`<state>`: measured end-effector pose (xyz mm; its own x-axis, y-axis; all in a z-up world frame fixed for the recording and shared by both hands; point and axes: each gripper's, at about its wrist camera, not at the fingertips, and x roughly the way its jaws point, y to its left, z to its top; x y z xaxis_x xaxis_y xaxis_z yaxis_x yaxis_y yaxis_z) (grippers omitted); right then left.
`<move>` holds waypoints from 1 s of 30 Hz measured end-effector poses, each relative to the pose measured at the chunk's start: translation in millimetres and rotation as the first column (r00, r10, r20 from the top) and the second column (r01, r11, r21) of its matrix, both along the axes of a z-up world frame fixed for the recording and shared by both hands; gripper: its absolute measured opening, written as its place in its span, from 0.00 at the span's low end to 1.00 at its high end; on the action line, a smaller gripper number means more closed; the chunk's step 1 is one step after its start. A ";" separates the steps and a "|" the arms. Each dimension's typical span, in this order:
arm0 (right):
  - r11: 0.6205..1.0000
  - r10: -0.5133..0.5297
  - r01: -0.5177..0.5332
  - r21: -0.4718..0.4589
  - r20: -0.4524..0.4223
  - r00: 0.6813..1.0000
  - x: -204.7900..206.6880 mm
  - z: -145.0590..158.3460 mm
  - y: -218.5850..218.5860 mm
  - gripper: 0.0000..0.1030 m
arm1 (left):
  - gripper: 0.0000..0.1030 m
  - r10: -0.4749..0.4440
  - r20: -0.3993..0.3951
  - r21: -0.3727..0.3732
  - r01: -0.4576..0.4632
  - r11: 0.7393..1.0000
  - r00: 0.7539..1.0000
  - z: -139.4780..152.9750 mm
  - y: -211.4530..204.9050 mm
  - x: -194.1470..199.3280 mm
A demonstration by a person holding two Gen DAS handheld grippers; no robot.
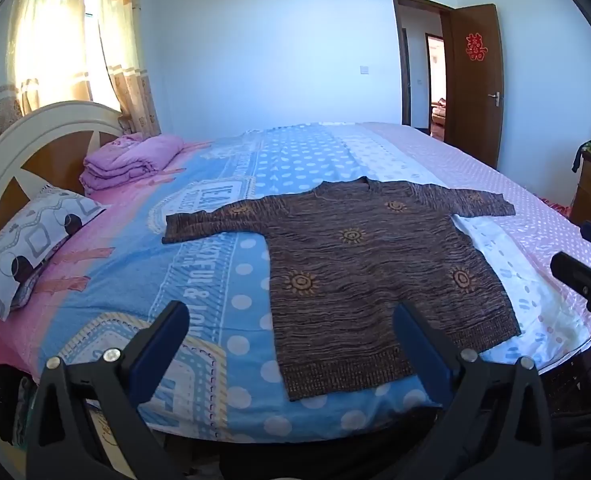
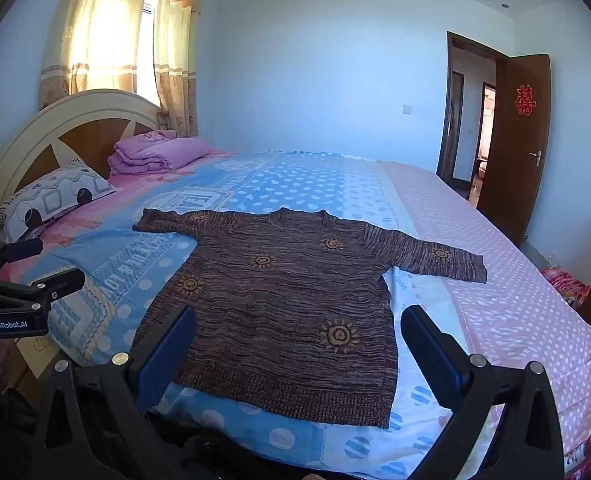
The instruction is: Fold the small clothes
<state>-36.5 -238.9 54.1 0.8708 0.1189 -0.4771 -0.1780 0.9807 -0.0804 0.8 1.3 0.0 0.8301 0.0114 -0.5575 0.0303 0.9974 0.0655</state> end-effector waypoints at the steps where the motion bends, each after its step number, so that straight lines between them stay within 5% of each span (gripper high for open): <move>1: 1.000 -0.002 0.002 -0.001 -0.007 1.000 0.3 0.1 0.0 0.99 | 1.00 0.003 -0.001 -0.005 -0.003 1.000 1.000 0.0 1.9 0.6; 30: 0.999 -0.023 0.024 0.027 -0.027 0.999 6.4 -6.2 -8.3 0.99 | 1.00 0.052 0.008 0.015 -0.052 0.999 0.999 0.4 14.3 9.3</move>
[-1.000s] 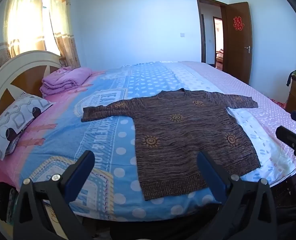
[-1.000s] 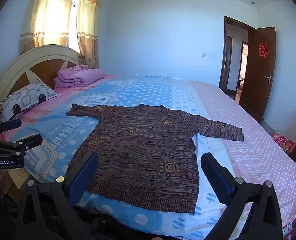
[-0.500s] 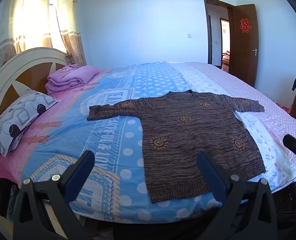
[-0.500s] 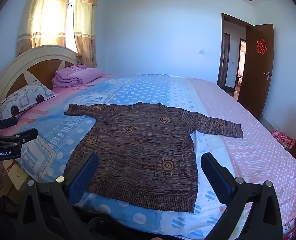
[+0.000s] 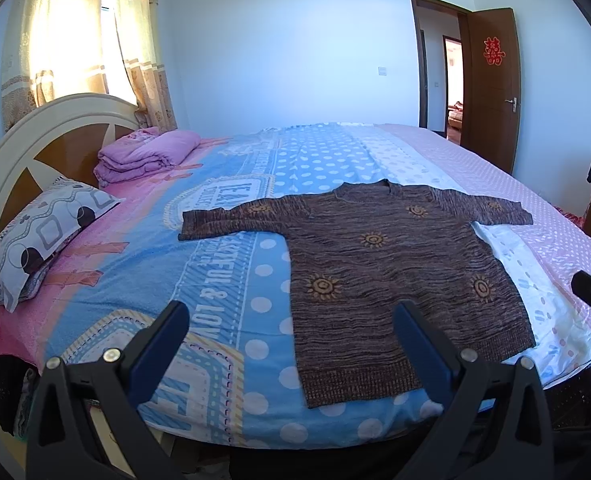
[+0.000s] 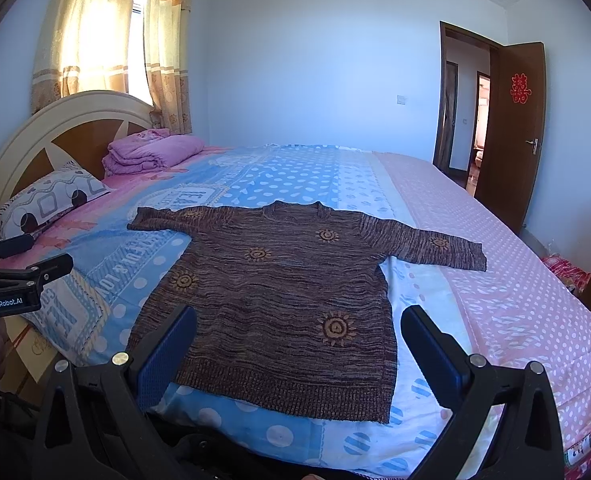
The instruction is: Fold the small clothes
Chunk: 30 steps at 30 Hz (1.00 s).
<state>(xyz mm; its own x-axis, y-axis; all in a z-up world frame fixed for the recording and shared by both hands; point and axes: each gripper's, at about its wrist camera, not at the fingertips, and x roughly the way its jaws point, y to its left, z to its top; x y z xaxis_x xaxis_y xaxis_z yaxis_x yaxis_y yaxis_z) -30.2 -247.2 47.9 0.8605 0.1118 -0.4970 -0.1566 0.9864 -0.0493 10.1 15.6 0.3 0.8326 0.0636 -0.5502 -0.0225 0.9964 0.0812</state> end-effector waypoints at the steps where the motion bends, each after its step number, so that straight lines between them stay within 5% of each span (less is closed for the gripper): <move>1: 1.000 0.000 0.000 0.001 0.000 1.000 0.1 -0.1 -0.1 0.99 | 1.00 -0.001 0.000 0.001 0.001 1.000 1.000 0.2 0.1 0.1; 30: 1.000 -0.001 0.002 0.016 -0.012 1.000 1.4 -2.3 -2.4 0.99 | 1.00 -0.008 -0.010 0.012 0.008 1.000 1.000 -2.9 0.6 2.1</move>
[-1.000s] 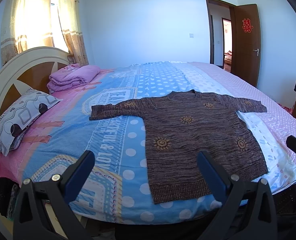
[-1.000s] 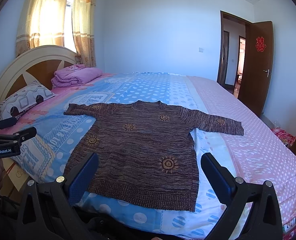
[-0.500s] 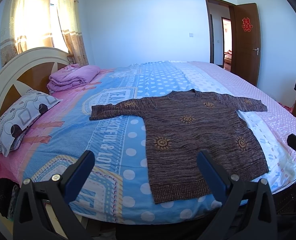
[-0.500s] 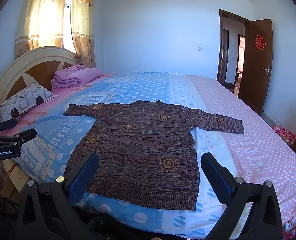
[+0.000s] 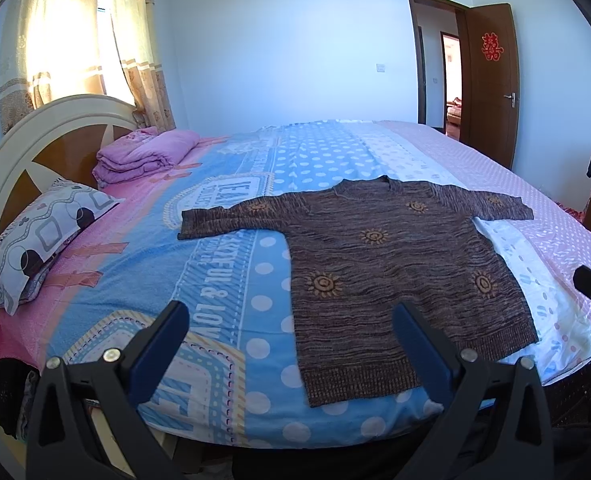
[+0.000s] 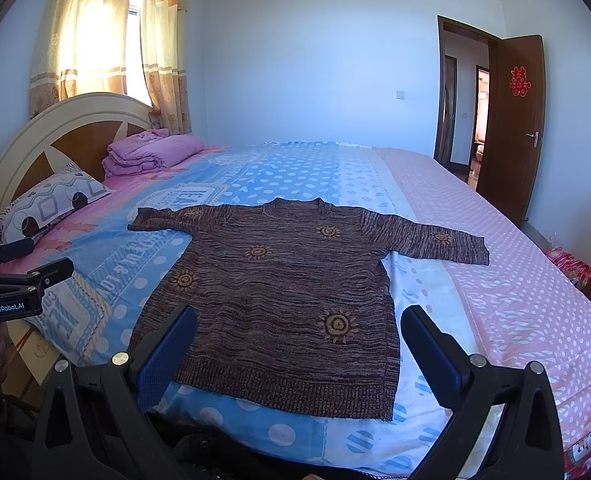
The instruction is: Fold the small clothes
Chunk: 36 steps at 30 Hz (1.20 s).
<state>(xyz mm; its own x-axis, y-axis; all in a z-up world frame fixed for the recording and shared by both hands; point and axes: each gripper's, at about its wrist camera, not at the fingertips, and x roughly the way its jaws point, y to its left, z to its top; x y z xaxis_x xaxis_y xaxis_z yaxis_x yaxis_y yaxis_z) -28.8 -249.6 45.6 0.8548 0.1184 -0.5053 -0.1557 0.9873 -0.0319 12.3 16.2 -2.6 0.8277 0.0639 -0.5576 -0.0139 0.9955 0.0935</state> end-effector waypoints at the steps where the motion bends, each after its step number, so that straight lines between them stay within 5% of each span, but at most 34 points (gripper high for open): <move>1: 1.000 0.000 0.000 0.001 -0.002 1.000 0.7 -0.2 -0.2 0.99 | 1.00 -0.001 -0.001 0.000 0.001 1.000 1.000 -0.3 0.2 0.0; 36: 0.998 0.045 -0.044 0.042 -0.038 0.998 9.4 -8.4 -5.7 0.99 | 1.00 -0.006 -0.025 0.029 0.006 1.000 1.000 -9.2 -4.9 12.1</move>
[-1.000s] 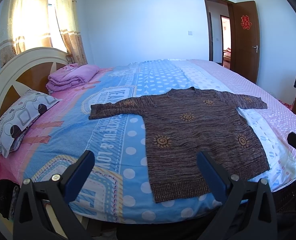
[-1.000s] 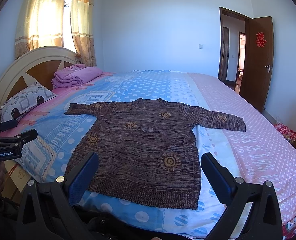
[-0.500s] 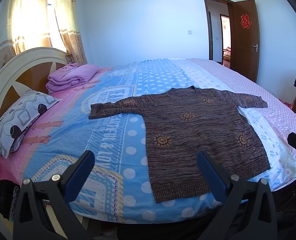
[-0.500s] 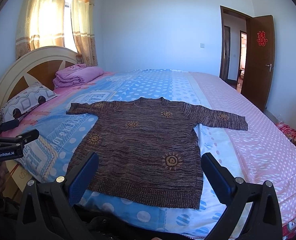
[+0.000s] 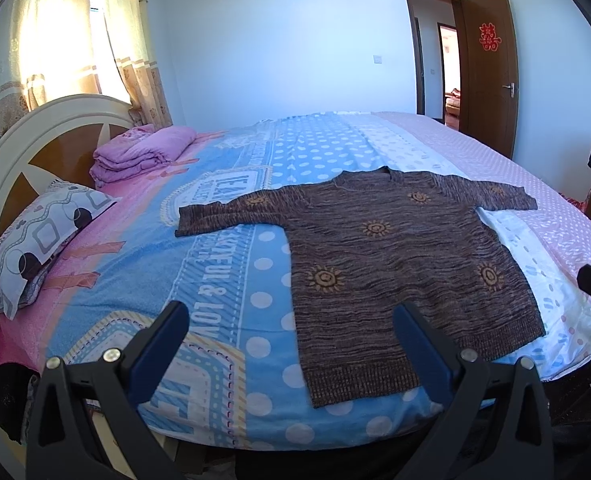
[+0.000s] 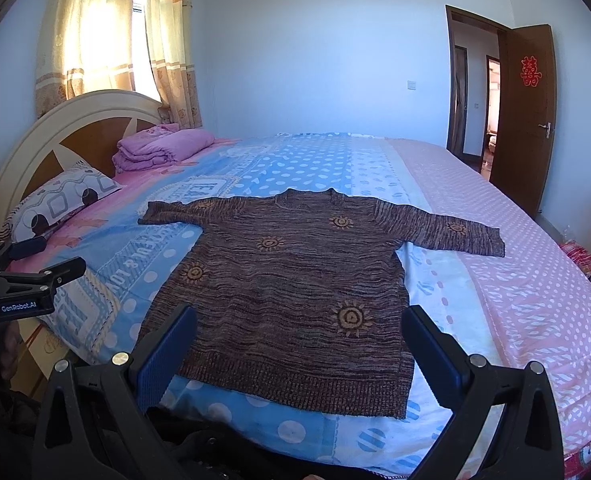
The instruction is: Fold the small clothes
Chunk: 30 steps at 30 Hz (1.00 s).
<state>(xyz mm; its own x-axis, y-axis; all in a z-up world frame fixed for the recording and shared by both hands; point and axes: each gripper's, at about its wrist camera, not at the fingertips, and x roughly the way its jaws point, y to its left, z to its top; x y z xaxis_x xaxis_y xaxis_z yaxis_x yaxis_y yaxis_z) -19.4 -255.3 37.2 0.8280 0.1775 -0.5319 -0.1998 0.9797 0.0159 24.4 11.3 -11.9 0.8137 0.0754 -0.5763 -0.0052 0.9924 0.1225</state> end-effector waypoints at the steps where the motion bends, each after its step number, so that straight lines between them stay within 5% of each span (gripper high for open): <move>1: 1.000 0.001 -0.001 0.004 -0.003 1.000 1.7 -0.7 -1.7 0.99 | 1.00 0.001 -0.003 0.005 -0.001 1.000 1.000 -0.9 -0.7 2.7; 30: 0.978 -0.201 0.207 0.022 -0.166 0.965 120.5 -60.4 -114.7 0.99 | 1.00 -0.061 -0.114 0.109 0.073 0.991 0.992 -38.2 -52.5 127.0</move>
<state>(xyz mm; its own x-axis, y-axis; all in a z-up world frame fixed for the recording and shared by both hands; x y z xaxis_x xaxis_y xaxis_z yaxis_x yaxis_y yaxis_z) 101.2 -370.0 -23.2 0.7521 0.0367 -0.6581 0.0129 0.9974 0.0704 151.4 -41.2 -50.1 0.7511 0.0926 -0.6537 0.0804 0.9699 0.2297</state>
